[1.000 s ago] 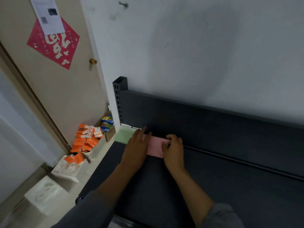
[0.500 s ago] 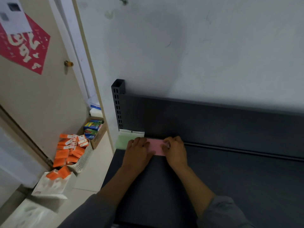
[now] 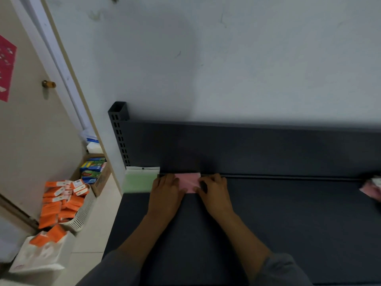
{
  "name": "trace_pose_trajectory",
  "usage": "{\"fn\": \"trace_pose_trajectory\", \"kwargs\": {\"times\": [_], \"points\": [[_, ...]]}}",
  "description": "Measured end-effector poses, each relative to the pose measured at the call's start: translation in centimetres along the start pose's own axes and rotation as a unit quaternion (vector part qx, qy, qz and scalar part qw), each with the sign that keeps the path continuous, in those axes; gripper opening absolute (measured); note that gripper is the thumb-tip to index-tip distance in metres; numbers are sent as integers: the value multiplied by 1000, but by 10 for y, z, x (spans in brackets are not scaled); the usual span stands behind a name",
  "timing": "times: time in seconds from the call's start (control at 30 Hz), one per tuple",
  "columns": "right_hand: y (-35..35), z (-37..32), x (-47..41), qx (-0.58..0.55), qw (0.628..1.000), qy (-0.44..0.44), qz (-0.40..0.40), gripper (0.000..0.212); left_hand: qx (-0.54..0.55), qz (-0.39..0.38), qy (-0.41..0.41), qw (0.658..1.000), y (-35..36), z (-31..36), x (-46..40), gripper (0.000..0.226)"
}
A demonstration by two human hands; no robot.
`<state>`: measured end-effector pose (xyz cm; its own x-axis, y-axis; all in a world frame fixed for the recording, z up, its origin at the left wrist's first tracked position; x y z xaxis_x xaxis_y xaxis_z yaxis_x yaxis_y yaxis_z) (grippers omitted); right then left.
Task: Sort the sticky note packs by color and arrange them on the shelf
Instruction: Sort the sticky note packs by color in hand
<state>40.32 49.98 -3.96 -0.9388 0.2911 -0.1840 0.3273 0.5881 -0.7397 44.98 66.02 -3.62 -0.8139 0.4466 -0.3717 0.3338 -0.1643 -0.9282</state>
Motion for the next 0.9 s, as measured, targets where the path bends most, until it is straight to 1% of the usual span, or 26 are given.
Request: {"fn": "trace_pose_trajectory", "kwargs": {"times": [0.07,0.17,0.33,0.47,0.63,0.77,0.9], "points": [[-2,1,0,3,1000,1,-3,37,3,1,-1,1000,0,2,-2,39],[-11,11,2,8,1000,20,13,37,17,-3,16,1000,0,14,-6,48],[-31,34,7,18,998,47,39,39,42,-33,39,998,10,43,-10,42],[-32,33,8,22,998,40,38,39,34,-35,32,998,12,49,-12,42],[-31,32,7,16,999,26,24,42,10,-45,31,998,4,51,-18,36],[-18,20,8,24,1000,1,8,44,1,-47,10,999,0,38,-16,31],[-11,15,7,13,1000,-10,-4,44,9,-43,-6,999,0,26,-9,38]]}}
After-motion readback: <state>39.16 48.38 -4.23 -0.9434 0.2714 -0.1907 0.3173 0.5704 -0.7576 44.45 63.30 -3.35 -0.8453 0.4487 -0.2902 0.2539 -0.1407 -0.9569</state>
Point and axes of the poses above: each hand's wrist, its own x-axis away from the middle knuckle, its own y-axis out of the palm, z = x × y, the point moved 9 cm from there along -x, towards the middle knuckle, and after that the axes turned 9 degrees about -x, right-handed, at the moved point
